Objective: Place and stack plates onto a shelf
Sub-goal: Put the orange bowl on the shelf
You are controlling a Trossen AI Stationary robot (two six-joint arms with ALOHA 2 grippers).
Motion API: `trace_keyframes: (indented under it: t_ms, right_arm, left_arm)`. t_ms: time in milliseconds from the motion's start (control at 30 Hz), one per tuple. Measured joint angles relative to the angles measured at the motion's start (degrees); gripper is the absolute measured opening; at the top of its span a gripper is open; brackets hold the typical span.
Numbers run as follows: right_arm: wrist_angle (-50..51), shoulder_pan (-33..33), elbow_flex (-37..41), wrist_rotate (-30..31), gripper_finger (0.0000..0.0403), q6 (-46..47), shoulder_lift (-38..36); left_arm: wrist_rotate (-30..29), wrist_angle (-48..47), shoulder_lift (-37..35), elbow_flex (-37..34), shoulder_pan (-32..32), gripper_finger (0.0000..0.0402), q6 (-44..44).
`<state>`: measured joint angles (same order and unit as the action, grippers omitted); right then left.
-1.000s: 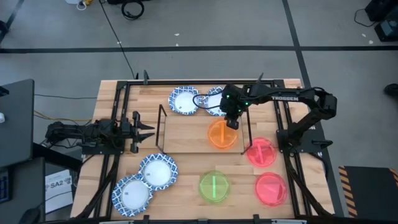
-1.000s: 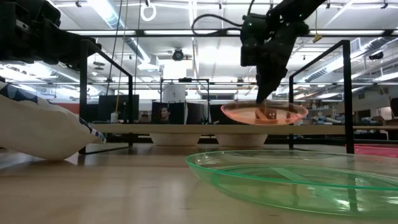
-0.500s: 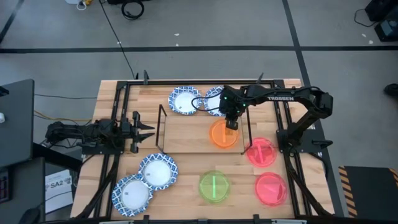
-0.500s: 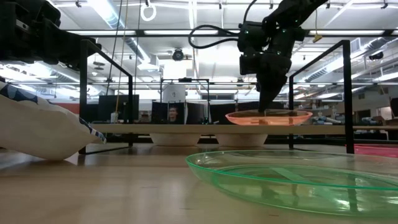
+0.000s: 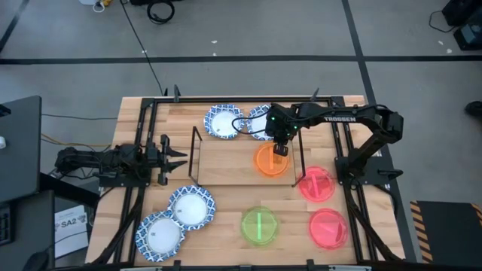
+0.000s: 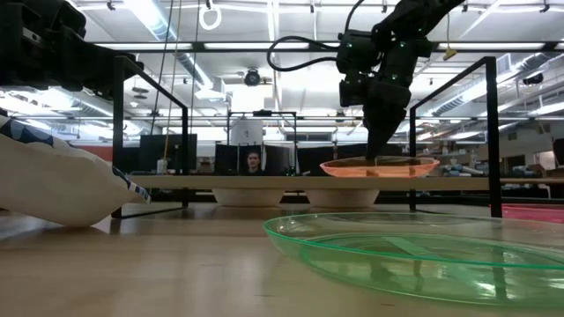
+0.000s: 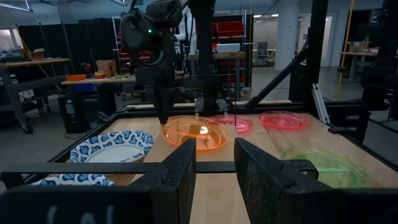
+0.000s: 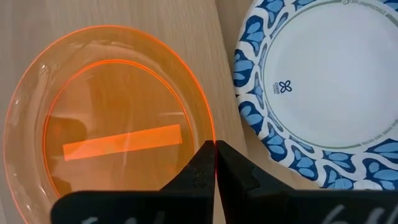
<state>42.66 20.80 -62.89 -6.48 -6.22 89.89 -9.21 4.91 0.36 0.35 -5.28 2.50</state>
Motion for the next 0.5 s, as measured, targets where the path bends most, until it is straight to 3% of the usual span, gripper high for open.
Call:
trace_keyframes:
  t_ms: [500]
  right_arm:
    - [0.0,0.0,0.0,0.0,0.0066,0.0,0.0]
  left_arm:
    - [0.0,0.0,0.0,0.0,0.0,0.0117,0.0]
